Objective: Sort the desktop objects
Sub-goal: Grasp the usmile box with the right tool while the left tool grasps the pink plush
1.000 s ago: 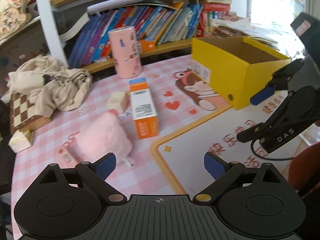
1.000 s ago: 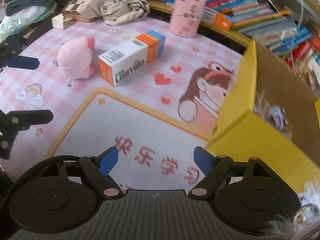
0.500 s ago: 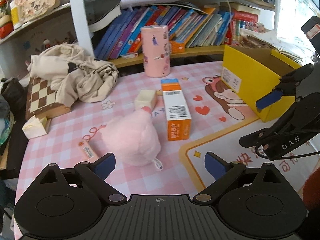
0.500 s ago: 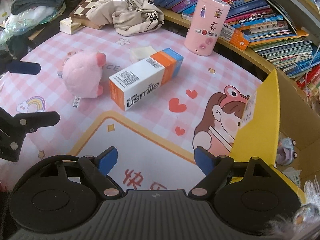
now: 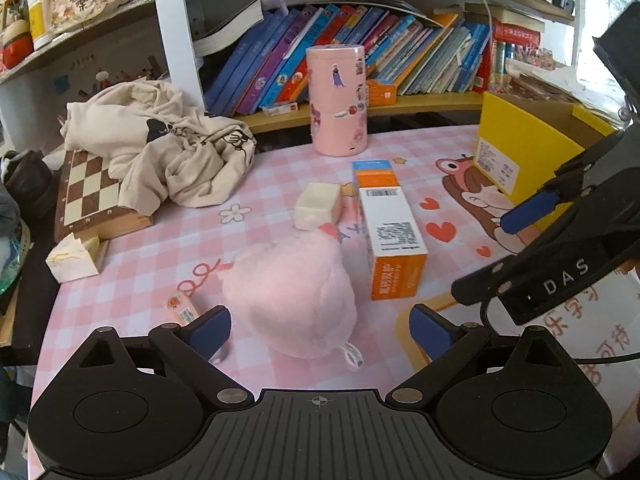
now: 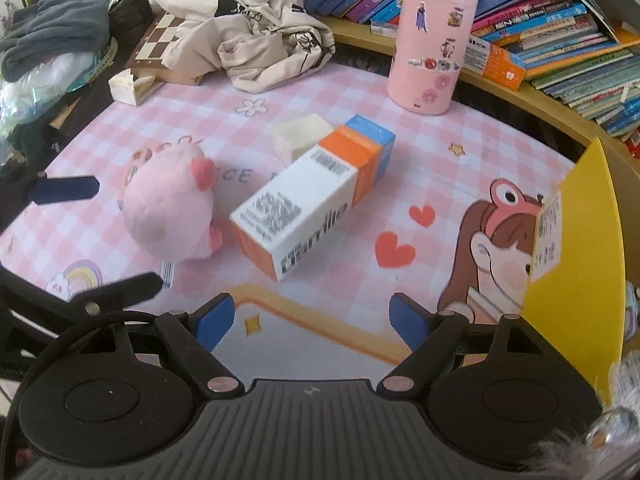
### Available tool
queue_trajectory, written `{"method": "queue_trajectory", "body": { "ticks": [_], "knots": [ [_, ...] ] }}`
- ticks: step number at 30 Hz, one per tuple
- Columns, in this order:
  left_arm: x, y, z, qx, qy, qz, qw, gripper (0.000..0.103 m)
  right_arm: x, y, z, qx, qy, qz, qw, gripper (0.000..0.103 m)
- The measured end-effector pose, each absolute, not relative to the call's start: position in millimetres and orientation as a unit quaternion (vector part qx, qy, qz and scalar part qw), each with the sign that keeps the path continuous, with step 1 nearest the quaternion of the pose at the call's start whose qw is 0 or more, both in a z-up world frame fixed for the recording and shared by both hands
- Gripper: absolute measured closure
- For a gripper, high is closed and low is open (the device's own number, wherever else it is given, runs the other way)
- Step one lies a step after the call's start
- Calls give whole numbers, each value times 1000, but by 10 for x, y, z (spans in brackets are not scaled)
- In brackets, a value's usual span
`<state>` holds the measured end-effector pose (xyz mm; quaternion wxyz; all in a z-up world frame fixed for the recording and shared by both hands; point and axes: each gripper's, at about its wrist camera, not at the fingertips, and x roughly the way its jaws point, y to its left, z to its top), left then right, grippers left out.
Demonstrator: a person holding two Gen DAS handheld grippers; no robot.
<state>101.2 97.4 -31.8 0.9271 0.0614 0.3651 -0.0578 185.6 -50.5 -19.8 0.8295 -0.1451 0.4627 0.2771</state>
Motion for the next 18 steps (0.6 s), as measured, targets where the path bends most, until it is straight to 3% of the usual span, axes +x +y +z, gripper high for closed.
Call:
{"method": "queue_trajectory", "body": {
  "ticks": [18],
  "knots": [
    [1361, 1109, -511, 52, 373, -47, 925, 5, 2504, -75, -206, -151, 456, 269, 835, 19]
  ]
}}
